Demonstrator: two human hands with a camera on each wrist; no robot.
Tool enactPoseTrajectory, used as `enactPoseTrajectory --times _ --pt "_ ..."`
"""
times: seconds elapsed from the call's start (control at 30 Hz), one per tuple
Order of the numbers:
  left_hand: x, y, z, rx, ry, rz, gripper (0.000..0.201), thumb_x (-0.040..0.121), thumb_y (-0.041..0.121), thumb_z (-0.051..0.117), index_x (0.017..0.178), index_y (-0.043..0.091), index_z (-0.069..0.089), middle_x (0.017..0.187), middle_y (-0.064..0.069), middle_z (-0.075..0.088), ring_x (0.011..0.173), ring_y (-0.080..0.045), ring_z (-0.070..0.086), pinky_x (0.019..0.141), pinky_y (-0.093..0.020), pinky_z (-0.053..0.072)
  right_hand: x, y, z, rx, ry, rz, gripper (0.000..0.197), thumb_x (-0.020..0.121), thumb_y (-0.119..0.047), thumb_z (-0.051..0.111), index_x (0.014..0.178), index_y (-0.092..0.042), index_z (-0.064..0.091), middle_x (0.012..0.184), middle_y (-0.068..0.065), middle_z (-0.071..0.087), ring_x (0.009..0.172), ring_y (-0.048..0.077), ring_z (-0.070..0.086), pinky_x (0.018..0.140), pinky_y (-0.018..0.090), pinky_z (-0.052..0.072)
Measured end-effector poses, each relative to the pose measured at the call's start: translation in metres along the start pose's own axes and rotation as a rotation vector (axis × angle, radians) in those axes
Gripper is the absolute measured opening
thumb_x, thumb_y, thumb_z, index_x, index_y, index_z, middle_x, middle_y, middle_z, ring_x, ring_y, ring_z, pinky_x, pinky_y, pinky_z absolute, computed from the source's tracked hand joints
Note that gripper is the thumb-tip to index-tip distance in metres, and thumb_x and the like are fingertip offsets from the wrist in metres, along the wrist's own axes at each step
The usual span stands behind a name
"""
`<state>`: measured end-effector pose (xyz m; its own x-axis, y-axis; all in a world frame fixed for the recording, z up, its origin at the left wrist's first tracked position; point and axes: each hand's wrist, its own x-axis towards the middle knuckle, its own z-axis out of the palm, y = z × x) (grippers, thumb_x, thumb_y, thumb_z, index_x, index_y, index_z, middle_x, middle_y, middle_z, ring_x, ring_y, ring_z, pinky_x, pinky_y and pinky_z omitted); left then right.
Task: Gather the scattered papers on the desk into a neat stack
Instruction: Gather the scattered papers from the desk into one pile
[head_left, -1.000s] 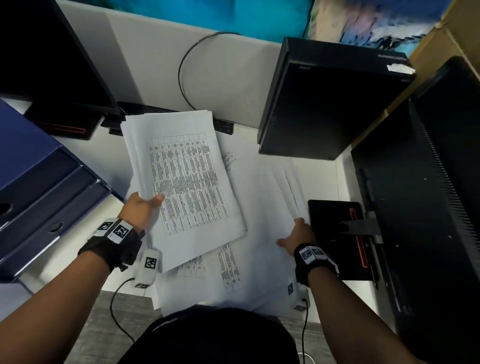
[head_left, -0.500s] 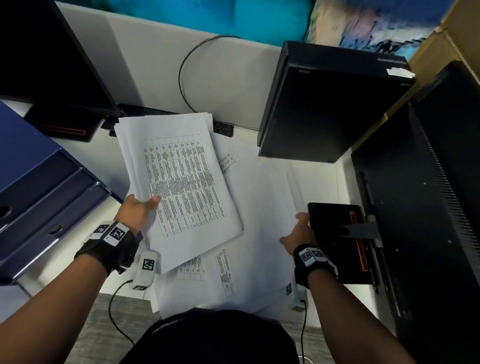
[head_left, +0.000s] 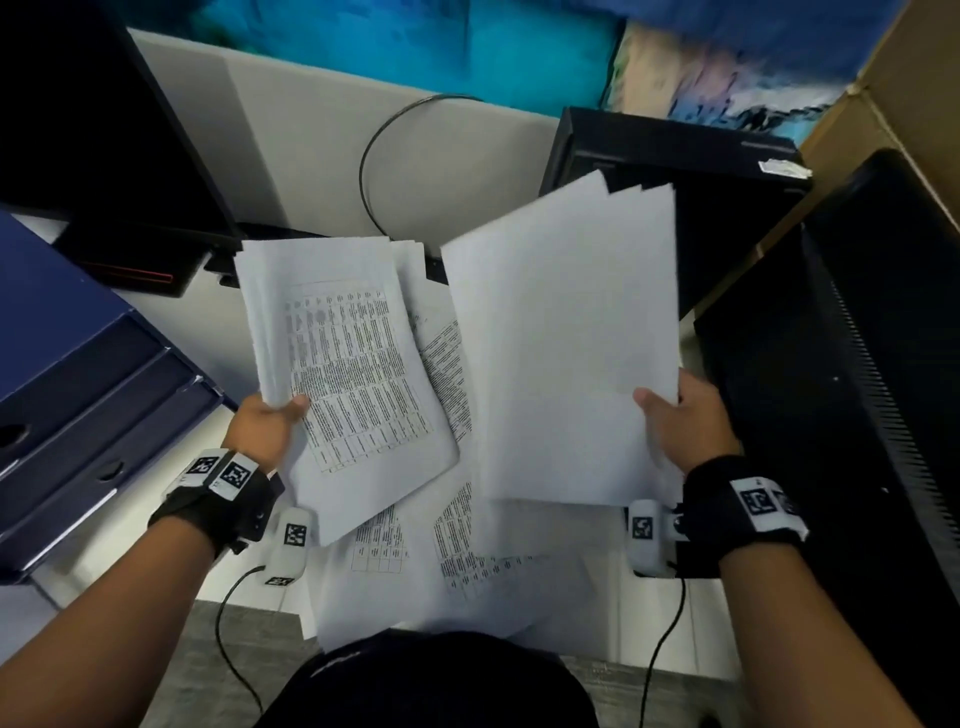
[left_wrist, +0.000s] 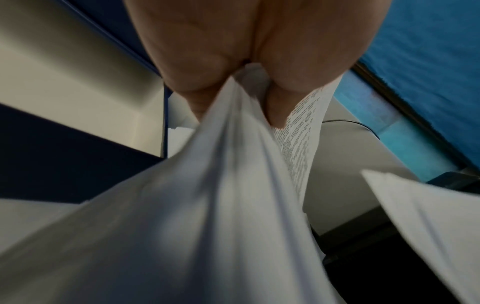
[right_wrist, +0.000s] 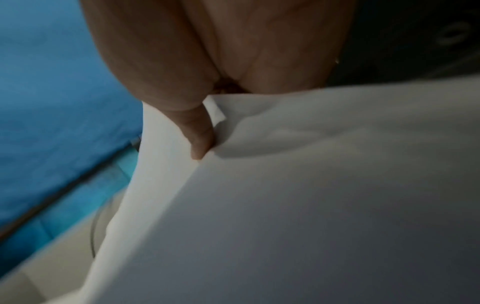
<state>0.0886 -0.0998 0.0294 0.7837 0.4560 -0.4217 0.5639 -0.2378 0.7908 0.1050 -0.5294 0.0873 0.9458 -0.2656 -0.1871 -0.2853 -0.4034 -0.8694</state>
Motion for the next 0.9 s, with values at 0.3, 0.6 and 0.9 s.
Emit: enactPoseTrajectory --times 0.3,0.6,0.9 --pt "-0.027 0.028 0.018 -0.185 -0.304 0.112 0.030 0.088 0.031 0.070 0.108 0.008 0.068 0.102 -0.014 0.074 0.101 -0.033 0.068 0.096 -0.046 0.049 -0.004 -0.018 0.027 0.210 -0.155 -0.010 0.025 0.091 -0.009 0.063 0.096 -0.032 0.071 0.101 -0.012 0.075 0.101 0.015 0.070 0.090 0.037 0.054" --pt "-0.045 0.048 0.026 -0.425 -0.448 0.174 0.056 0.078 0.056 0.069 0.121 0.021 0.062 0.115 0.009 0.071 0.112 -0.012 0.064 0.109 -0.038 0.040 -0.024 -0.012 0.063 0.379 -0.340 0.084 0.034 0.092 0.002 0.058 0.115 -0.023 0.063 0.109 -0.001 0.074 0.109 0.025 0.067 0.091 0.039 0.053" --pt "-0.041 0.042 0.041 -0.169 -0.515 0.245 0.038 0.077 0.025 0.080 0.114 0.023 0.068 0.114 0.001 0.073 0.108 -0.016 0.068 0.103 -0.043 0.048 -0.029 -0.008 0.099 0.204 -0.406 0.057 0.034 0.081 -0.026 0.070 0.111 -0.039 0.061 0.117 -0.005 0.070 0.110 0.017 0.066 0.099 0.043 0.051"
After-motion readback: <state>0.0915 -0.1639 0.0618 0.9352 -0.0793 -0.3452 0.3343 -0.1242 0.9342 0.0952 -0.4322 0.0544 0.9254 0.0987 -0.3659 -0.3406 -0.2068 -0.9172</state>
